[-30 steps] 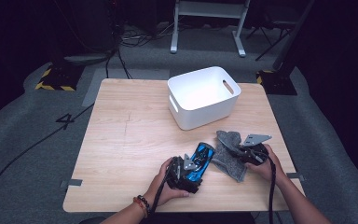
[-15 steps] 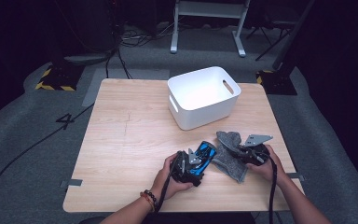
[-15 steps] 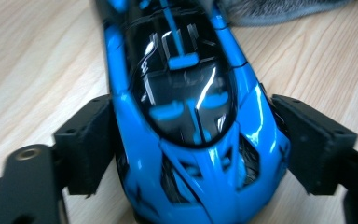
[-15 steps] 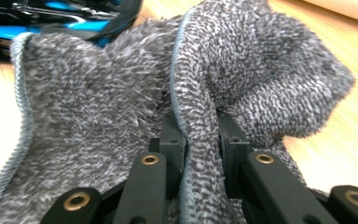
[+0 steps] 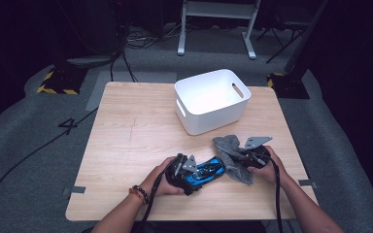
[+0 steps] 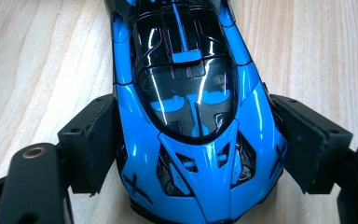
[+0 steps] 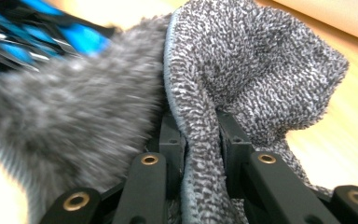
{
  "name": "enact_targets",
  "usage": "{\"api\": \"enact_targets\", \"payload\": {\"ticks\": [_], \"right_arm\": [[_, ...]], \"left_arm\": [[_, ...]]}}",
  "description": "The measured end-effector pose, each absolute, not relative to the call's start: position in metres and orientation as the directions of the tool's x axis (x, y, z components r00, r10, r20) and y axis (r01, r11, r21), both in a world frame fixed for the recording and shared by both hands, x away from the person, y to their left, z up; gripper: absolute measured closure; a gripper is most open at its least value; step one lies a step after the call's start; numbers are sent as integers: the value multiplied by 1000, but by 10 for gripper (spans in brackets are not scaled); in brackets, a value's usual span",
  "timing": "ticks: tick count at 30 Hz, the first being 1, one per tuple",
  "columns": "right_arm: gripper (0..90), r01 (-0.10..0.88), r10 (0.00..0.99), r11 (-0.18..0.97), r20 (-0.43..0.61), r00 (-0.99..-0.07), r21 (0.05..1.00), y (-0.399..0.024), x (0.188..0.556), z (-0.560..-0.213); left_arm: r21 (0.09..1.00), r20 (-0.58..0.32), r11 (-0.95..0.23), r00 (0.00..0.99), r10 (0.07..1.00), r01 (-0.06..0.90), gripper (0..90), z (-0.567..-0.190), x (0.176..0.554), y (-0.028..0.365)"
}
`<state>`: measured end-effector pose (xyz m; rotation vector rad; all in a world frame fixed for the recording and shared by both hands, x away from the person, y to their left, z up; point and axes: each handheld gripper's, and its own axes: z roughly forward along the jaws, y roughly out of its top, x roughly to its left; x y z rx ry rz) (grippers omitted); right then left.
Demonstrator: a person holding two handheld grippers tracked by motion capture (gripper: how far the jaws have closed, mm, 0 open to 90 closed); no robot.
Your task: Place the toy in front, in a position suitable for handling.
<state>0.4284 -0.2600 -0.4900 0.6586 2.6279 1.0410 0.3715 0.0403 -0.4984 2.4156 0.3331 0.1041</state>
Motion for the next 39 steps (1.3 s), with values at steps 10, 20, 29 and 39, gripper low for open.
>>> {"api": "enact_targets", "payload": {"ticks": [10,20,29,39], "right_arm": [[781,246,355,678,-16,-935,693,-243,412,-491],[777,176,237,718,2,-972,674,-250,384,-489],[775,227,364,705,-69,-929,673,-248,395,-490],[772,298,447,644,-30,-894,705,-230,427,-493]], "left_arm": [[652,-19,-708,940,340,270,257,-498,375,51],[641,-12,-716,937,350,276,259,-496,379,54],[632,-11,-738,954,299,238,260,-496,384,61],[633,-20,-744,966,258,212,260,-496,379,71]]}}
